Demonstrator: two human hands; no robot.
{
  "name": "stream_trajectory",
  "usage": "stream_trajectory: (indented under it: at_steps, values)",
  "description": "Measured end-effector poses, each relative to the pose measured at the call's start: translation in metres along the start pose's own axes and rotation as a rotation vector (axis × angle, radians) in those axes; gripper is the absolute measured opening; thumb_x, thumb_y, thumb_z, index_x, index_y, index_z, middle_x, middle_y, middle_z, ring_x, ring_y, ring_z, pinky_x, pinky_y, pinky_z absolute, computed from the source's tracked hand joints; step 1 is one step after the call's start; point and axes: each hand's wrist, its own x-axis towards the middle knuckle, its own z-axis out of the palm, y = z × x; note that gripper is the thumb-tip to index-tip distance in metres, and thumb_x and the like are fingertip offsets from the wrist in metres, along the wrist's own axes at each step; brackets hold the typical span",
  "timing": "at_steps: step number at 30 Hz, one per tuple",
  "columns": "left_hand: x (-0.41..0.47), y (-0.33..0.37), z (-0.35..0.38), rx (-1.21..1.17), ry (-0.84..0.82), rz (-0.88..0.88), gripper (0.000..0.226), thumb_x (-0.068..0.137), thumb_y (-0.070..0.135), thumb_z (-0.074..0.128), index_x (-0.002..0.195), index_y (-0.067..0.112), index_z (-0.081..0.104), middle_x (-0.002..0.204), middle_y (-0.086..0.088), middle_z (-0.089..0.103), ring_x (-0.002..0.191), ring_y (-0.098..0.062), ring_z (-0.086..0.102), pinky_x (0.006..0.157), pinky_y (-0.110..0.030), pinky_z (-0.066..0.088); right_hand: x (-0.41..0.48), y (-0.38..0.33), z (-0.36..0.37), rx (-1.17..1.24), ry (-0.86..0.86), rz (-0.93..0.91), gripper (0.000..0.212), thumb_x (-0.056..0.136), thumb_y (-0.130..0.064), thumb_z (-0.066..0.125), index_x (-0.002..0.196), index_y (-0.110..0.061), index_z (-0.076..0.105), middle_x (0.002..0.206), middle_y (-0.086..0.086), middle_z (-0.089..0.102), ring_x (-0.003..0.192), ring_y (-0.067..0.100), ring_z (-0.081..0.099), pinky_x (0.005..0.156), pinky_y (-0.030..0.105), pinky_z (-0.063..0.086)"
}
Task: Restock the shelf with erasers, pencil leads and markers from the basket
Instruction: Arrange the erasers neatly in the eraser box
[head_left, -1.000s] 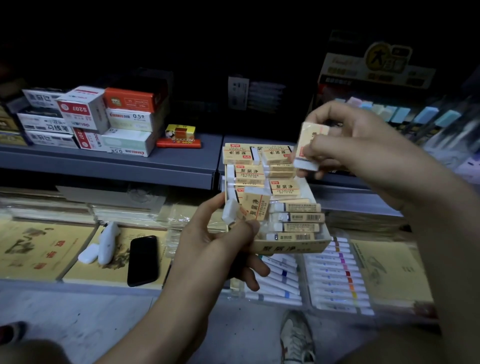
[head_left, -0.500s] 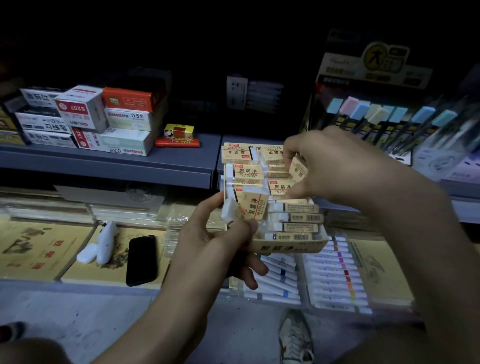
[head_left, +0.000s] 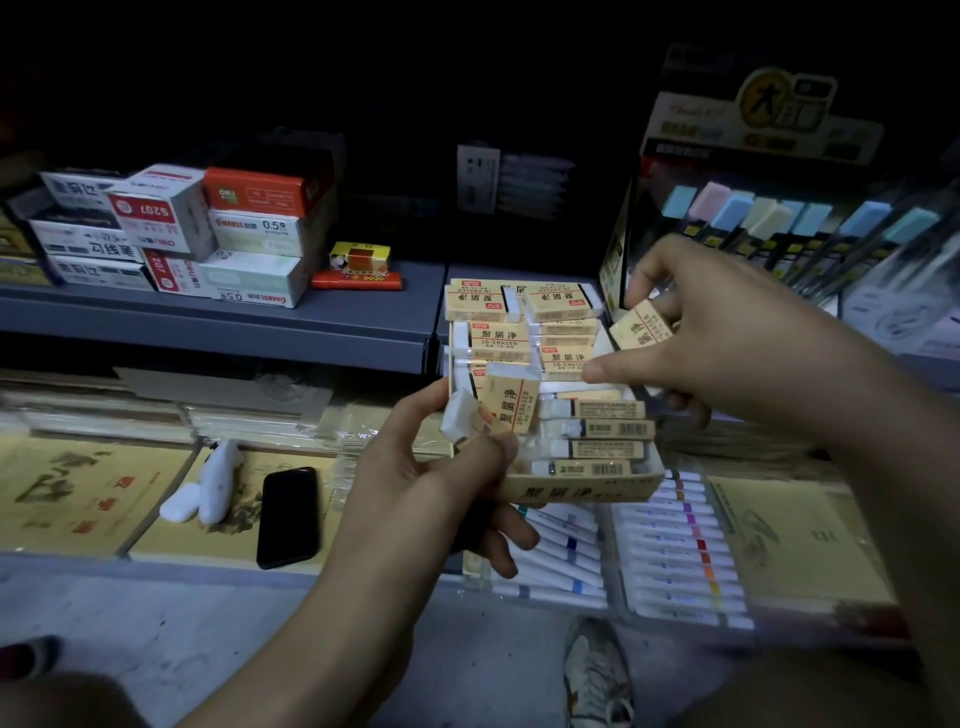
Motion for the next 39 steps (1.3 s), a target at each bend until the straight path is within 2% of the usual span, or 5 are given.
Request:
stream_trajectory:
  at_steps: [12, 18, 25, 32, 39]
  values:
    - [0.001, -0.002, 0.0, -0.001, 0.012, -0.001, 0.04, 0.093, 0.006, 0.067, 0.13, 0.019, 0.061, 0.074, -0.018, 0.07, 0.051, -0.033, 0.062, 0.044, -0.031, 0.049, 0.005, 0.002, 0.009, 0.401, -0.001, -0.167, 0.004, 0.094, -0.023, 0.071, 0.094, -0.026, 0.074, 0.084, -0.003, 0.078, 0.088, 0.015, 0.074, 0.089, 0.047, 0.058]
    - [0.001, -0.001, -0.001, -0.022, 0.008, -0.012, 0.043, 0.093, 0.005, 0.067, 0.133, 0.018, 0.057, 0.069, -0.021, 0.067, 0.049, -0.032, 0.06, 0.043, -0.03, 0.048, 0.01, 0.0, 0.031, 0.363, 0.239, -0.057, 0.006, 0.087, -0.026, 0.078, 0.083, -0.024, 0.073, 0.058, -0.008, 0.065, 0.053, 0.001, 0.058, 0.059, 0.026, 0.043]
    - [0.001, -0.002, -0.003, -0.006, -0.023, -0.008, 0.045, 0.094, 0.008, 0.067, 0.137, 0.017, 0.055, 0.068, -0.019, 0.068, 0.052, -0.032, 0.063, 0.045, -0.031, 0.05, 0.001, -0.004, 0.042, 0.056, 0.422, 0.058, 0.03, 0.088, -0.045, 0.073, 0.073, -0.021, 0.062, 0.063, -0.005, 0.062, 0.064, 0.013, 0.06, 0.059, 0.029, 0.046]
    - [0.001, -0.002, -0.003, 0.0, -0.026, -0.012, 0.045, 0.094, 0.008, 0.066, 0.137, 0.014, 0.055, 0.066, -0.019, 0.068, 0.05, -0.031, 0.062, 0.045, -0.029, 0.049, 0.001, 0.001, 0.038, -0.114, 0.352, 0.105, 0.05, 0.083, -0.061, 0.069, 0.065, -0.016, 0.061, 0.061, 0.002, 0.06, 0.062, 0.019, 0.058, 0.056, 0.03, 0.04]
    - [0.002, -0.002, -0.003, -0.005, -0.029, -0.007, 0.047, 0.094, 0.007, 0.067, 0.138, 0.016, 0.055, 0.069, -0.021, 0.068, 0.051, -0.033, 0.062, 0.045, -0.03, 0.05, 0.002, 0.006, 0.021, 0.145, 0.165, 0.044, 0.024, 0.073, -0.045, 0.088, 0.079, -0.027, 0.073, 0.073, -0.006, 0.07, 0.061, 0.003, 0.061, 0.058, 0.025, 0.045]
